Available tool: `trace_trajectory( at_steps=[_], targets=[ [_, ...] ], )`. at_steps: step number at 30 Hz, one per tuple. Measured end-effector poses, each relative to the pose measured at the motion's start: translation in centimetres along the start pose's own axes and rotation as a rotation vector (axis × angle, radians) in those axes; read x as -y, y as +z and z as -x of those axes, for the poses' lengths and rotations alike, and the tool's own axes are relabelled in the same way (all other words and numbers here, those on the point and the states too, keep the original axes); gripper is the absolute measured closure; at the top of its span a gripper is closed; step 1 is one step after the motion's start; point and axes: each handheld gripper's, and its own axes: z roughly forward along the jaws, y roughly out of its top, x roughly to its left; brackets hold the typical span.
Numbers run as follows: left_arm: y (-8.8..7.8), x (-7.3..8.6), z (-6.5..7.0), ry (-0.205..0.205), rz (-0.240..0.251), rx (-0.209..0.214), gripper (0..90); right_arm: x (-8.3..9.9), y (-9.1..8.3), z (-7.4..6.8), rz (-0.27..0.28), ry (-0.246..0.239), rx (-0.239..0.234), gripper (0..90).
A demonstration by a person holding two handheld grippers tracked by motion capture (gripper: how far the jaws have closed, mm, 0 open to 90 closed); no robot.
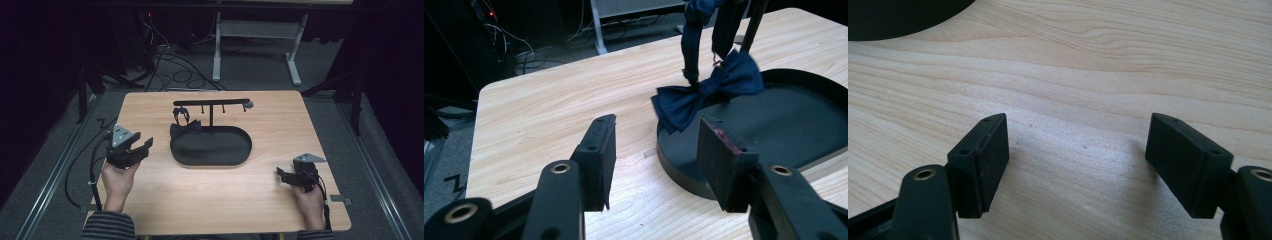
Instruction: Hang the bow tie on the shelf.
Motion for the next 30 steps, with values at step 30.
trace_trajectory(
  at_steps=[30],
  targets=[
    [-1.5,1.5,-0.1,-0.047,0.018,0.01,50.6,0.0,0.0,0.0,0.0,-0.001,0.001,26.6]
  ],
)
